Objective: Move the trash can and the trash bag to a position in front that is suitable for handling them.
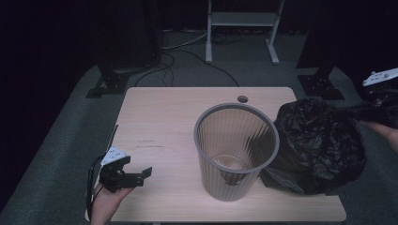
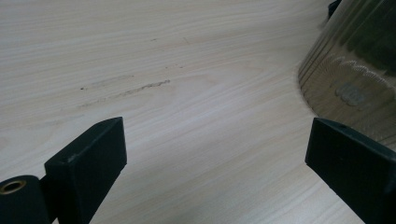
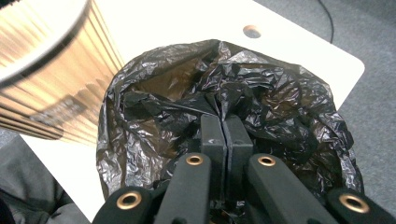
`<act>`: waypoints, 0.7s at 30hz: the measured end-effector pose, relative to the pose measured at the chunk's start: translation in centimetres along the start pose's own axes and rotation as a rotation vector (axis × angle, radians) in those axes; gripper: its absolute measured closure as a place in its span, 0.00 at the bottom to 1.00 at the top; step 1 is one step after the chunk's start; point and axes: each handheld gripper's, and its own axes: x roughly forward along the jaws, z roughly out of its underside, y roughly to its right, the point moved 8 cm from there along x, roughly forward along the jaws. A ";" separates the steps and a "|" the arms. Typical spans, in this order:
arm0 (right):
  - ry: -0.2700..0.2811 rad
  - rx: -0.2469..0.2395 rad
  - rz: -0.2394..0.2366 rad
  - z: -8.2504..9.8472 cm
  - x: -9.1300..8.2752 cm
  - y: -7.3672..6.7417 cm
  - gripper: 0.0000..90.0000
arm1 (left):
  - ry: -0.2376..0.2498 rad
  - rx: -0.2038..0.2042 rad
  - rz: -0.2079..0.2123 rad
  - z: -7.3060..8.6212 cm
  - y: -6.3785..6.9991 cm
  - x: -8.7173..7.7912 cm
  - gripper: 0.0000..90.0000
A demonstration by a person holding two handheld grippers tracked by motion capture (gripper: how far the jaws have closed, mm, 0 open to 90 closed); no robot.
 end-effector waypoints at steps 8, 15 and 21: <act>0.046 -0.005 0.013 -2.7 -3.9 0.5 1.00 | 0.002 0.003 -0.004 -0.1 0.0 -0.2 0.05; 0.082 -0.019 0.039 -5.1 -7.5 0.5 1.00 | 0.006 0.004 -0.005 -0.2 0.0 -0.3 0.05; 0.120 -0.040 0.073 -7.6 -11.5 0.2 1.00 | 0.008 0.000 -0.009 -0.2 -0.1 -0.4 0.05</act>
